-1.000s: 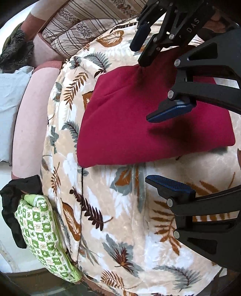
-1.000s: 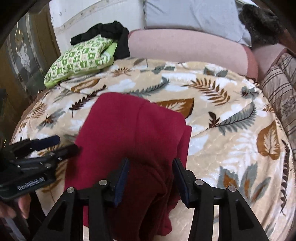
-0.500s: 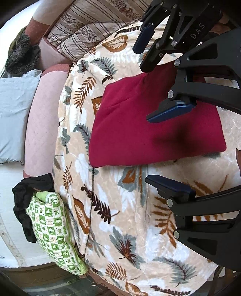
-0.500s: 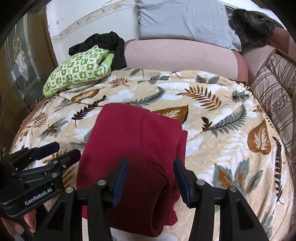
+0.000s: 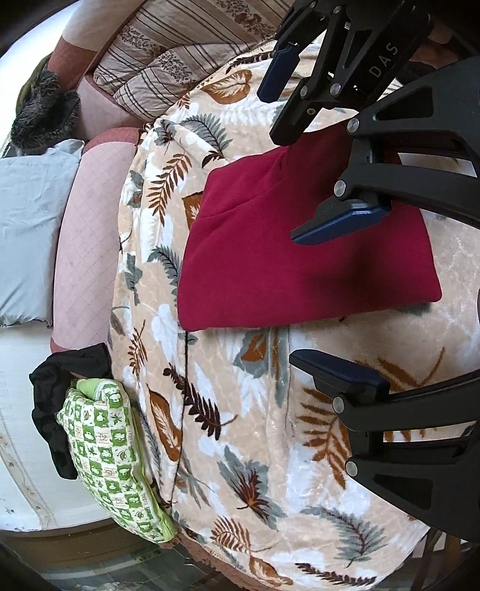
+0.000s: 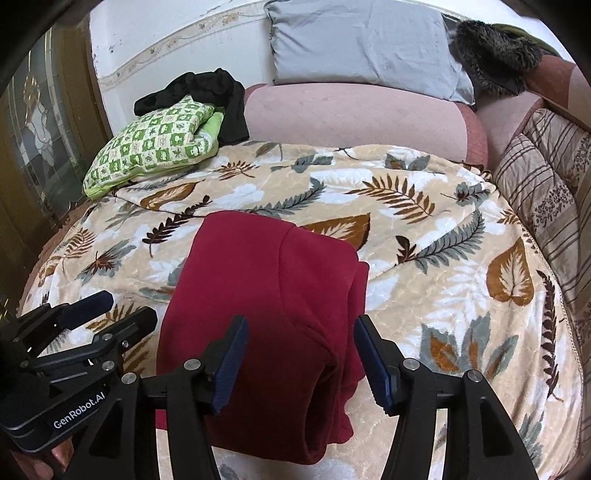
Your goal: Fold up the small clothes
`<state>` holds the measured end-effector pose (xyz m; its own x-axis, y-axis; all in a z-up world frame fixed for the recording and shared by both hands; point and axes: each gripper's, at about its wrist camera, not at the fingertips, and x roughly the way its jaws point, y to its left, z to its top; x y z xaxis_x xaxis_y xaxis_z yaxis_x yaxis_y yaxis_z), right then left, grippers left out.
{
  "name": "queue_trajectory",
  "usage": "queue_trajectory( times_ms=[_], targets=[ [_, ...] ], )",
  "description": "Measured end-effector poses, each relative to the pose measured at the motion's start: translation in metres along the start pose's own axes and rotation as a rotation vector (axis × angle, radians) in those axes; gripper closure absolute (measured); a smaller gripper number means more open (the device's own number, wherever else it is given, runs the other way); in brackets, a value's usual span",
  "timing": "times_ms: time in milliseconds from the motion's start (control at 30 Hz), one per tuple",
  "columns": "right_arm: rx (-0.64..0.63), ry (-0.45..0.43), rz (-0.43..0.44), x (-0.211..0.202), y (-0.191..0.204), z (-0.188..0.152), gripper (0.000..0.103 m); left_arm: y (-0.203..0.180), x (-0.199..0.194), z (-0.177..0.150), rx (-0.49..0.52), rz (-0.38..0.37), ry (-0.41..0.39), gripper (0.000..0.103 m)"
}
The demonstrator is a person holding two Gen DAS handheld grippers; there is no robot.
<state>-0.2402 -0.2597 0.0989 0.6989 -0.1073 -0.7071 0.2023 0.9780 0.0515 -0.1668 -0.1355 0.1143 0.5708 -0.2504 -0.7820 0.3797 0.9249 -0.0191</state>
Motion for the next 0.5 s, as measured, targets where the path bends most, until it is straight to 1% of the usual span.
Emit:
queue_trajectory(
  times_ms=[500],
  targets=[
    [0.010, 0.014, 0.011, 0.0042, -0.0024, -0.0014, 0.044, -0.0005, -0.0003, -0.0017, 0.007, 0.012, 0.000, 0.044]
  ],
)
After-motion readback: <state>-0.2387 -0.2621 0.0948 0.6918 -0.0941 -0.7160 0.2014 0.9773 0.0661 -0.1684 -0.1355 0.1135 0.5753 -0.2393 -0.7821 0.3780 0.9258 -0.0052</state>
